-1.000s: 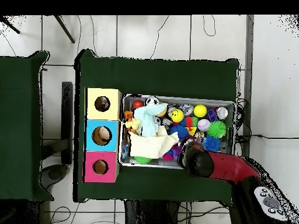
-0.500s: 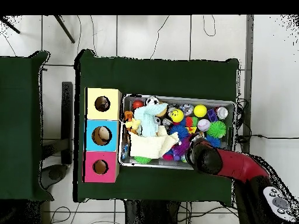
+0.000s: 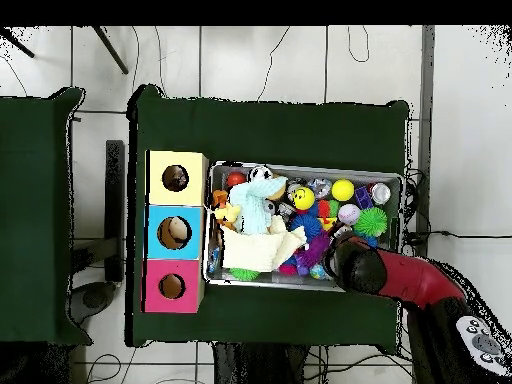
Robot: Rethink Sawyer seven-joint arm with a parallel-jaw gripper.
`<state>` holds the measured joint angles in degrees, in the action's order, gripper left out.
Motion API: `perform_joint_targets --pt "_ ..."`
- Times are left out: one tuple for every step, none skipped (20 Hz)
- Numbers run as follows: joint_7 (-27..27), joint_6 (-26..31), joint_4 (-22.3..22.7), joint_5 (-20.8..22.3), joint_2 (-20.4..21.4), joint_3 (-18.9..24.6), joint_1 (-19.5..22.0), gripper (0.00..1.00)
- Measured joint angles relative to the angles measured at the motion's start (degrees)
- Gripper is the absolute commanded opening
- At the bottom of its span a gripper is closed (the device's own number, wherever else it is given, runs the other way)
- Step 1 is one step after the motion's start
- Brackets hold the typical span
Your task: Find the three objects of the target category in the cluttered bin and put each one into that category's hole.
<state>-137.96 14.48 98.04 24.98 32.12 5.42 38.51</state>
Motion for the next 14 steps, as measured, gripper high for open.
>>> perform_joint_targets --pt "0.0 -0.1 -0.4 0.0 -0.3 0.0 -0.1 1.0" --pt "0.0 -0.1 -0.6 0.0 -0.5 0.0 -0.3 1.0" --pt "0.0 -0.2 -0.9 0.0 -0.7 0.0 -0.5 1.0" --pt "0.0 -0.4 -1.0 0.0 -0.9 0.0 -0.7 1.0" --pt "0.0 -0.5 -1.2 0.0 -1.2 0.0 -1.1 1.0" --pt "0.0 -0.7 -1.3 0.0 -1.4 0.0 -1.5 1.0" --pt "0.0 -0.8 -1.4 0.0 -1.5 0.0 -1.7 1.0" --pt "0.0 -1.1 -1.4 0.0 -1.8 0.0 -2.2 1.0" --pt "0.0 -1.5 -1.5 0.0 -2.0 0.0 -2.6 1.0" --pt "0.0 -1.7 -1.5 0.0 -2.2 0.0 -2.9 1.0" --pt "0.0 -2.1 -1.5 0.0 -2.4 0.0 -3.3 1.0" --pt "0.0 -2.4 -1.5 -0.1 -2.5 0.0 -3.6 1.0" --pt "0.0 -2.7 -1.5 0.0 -2.7 0.0 -3.9 1.0" --pt "0.0 -3.2 -1.5 -0.1 -3.0 0.0 -4.5 1.0"
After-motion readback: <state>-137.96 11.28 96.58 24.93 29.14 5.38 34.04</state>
